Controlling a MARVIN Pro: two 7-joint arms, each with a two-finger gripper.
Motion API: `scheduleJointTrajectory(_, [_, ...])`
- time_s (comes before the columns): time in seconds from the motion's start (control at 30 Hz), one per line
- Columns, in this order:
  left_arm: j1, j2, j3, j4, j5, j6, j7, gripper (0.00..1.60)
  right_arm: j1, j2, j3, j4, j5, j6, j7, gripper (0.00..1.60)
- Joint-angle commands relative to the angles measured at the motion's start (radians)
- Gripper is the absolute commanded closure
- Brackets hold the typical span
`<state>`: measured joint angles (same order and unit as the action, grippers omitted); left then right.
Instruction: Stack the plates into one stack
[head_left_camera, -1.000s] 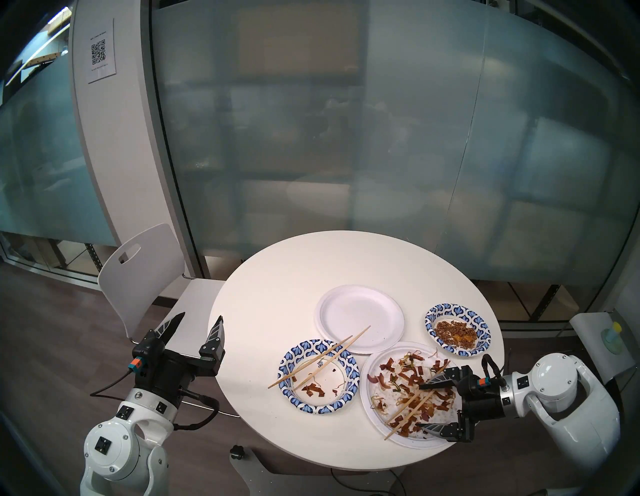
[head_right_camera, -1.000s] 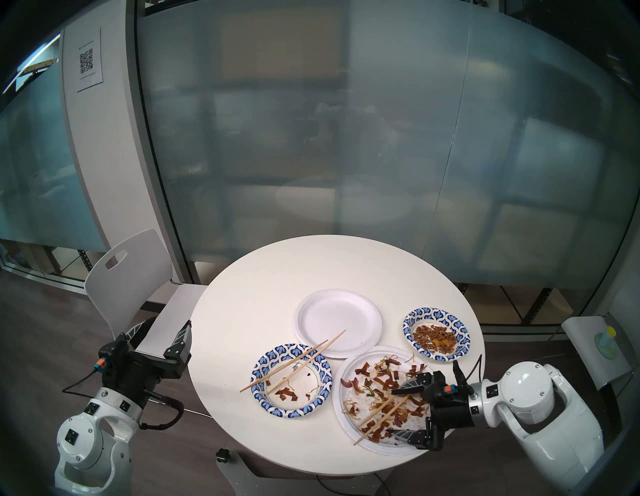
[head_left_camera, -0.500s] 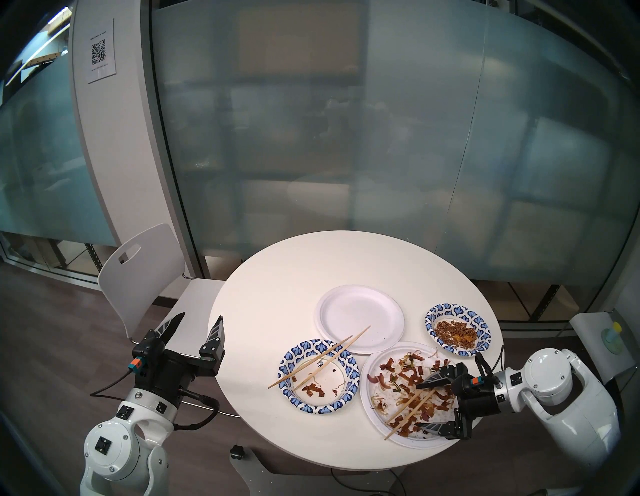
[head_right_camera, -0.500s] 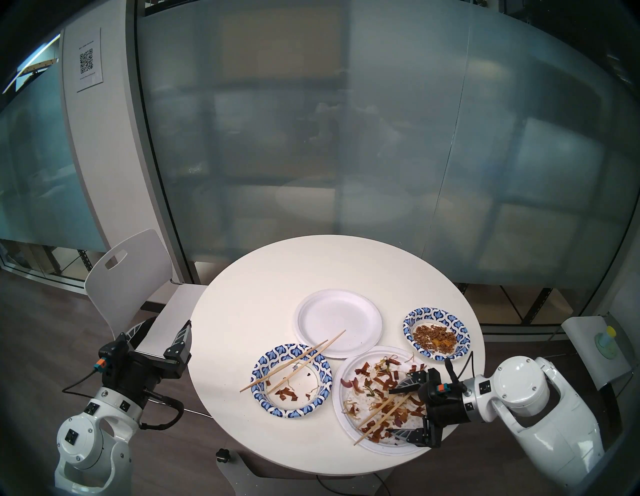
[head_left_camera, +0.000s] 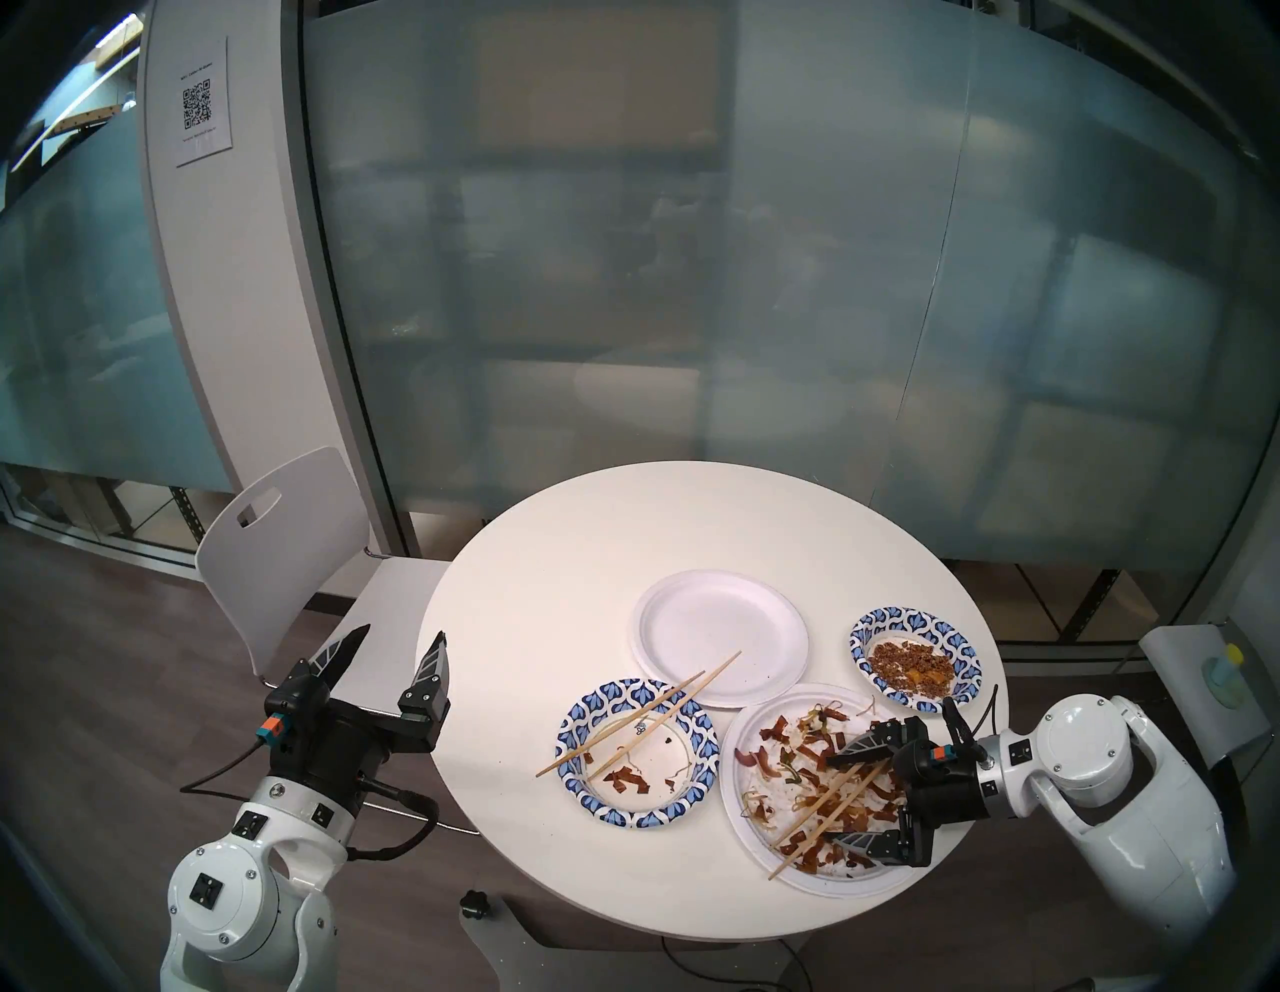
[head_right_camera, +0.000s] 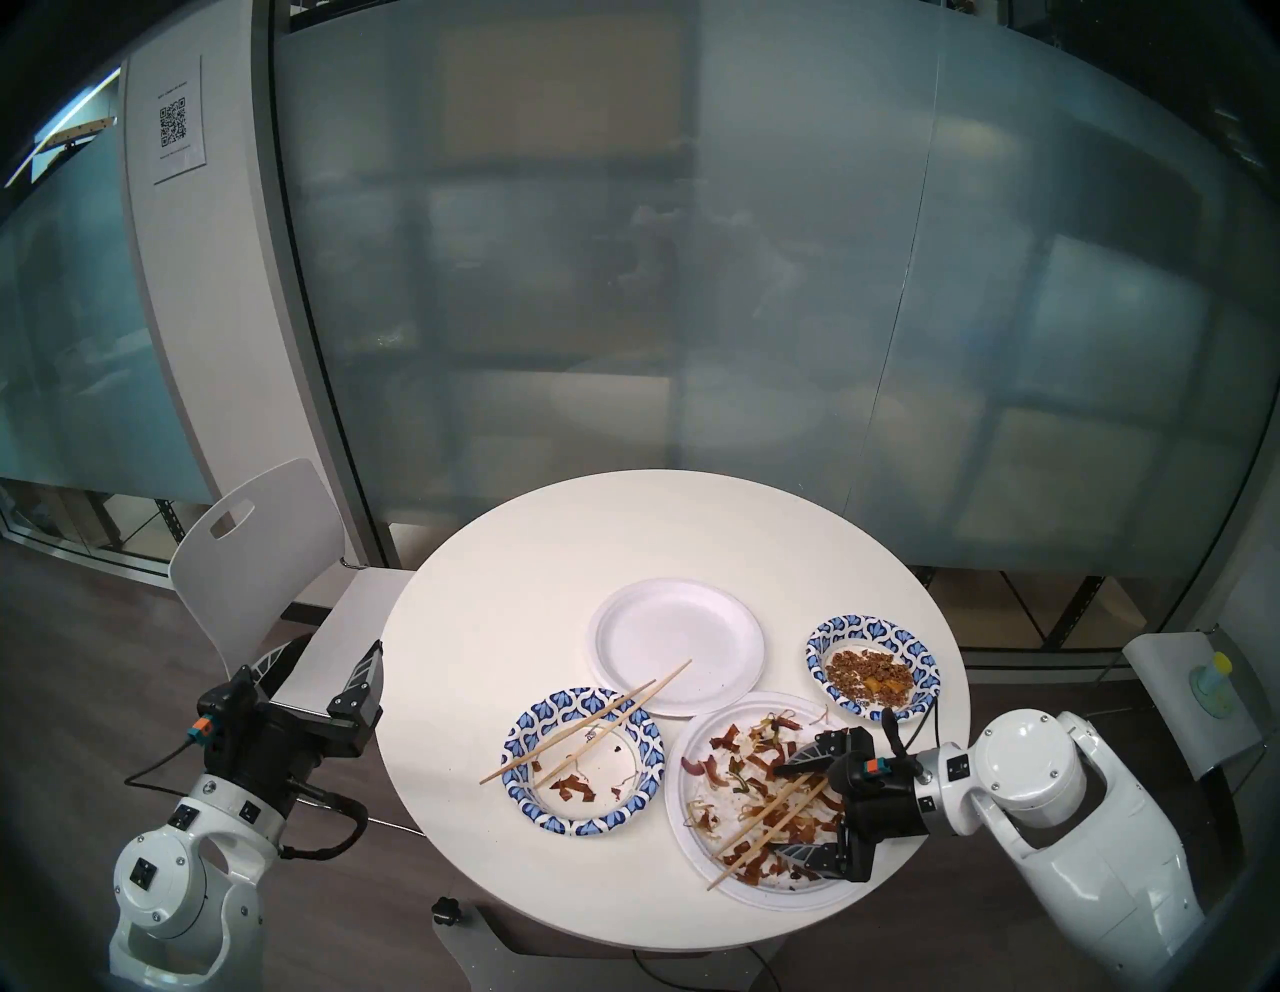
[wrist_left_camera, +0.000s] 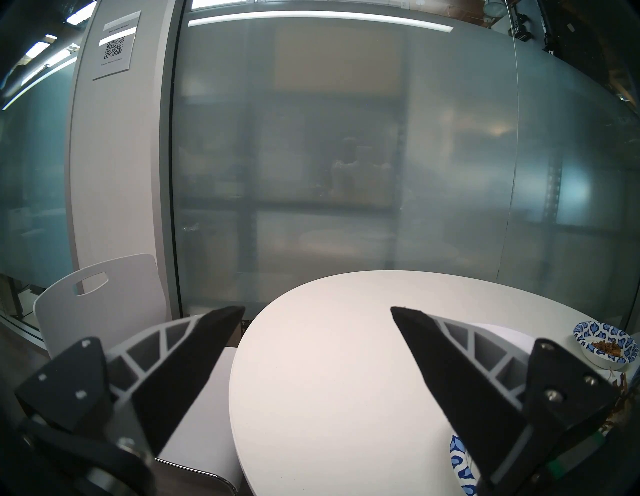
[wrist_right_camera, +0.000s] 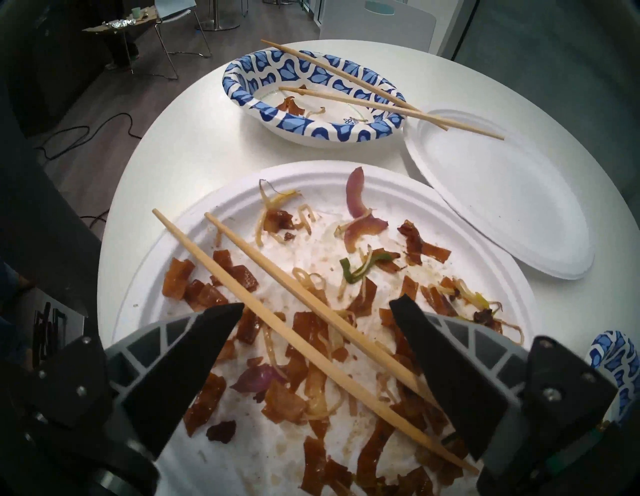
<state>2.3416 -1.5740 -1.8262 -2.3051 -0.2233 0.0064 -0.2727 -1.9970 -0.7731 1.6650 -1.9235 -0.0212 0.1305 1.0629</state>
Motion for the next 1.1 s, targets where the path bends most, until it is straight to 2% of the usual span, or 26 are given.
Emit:
scheduleJointTrajectory(0.0, [0.000, 0.002, 0.001, -0.021, 0.002, -0.002, -0.002, 0.00, 0.033, 0.012, -0.006, 0.005, -0.005, -0.002, 0.006, 0.00])
scheduleJointTrajectory(0.6, [0.000, 0.002, 0.001, -0.021, 0.002, -0.002, -0.002, 0.00, 0.037, 0.022, -0.017, 0.011, -0.006, -0.002, 0.006, 0.00])
scheduleJointTrajectory(0.63, [0.000, 0.002, 0.001, -0.021, 0.002, -0.002, -0.002, 0.00, 0.037, 0.021, -0.018, 0.012, -0.007, -0.003, 0.006, 0.11])
scheduleJointTrajectory(0.7, [0.000, 0.002, 0.001, -0.021, 0.002, -0.002, -0.002, 0.00, 0.036, 0.021, -0.019, 0.015, -0.008, -0.006, 0.004, 0.13])
scheduleJointTrajectory(0.77, [0.000, 0.002, 0.001, -0.021, 0.002, -0.002, -0.002, 0.00, 0.037, 0.021, -0.020, 0.017, -0.008, -0.006, 0.005, 0.26])
scheduleJointTrajectory(0.8, [0.000, 0.002, 0.001, -0.021, 0.002, -0.002, -0.002, 0.00, 0.036, 0.021, -0.020, 0.016, -0.008, -0.005, 0.006, 0.26])
scheduleJointTrajectory(1.07, [0.000, 0.002, 0.001, -0.021, 0.002, -0.002, -0.002, 0.00, 0.033, 0.024, -0.022, 0.008, -0.009, 0.004, 0.010, 0.17])
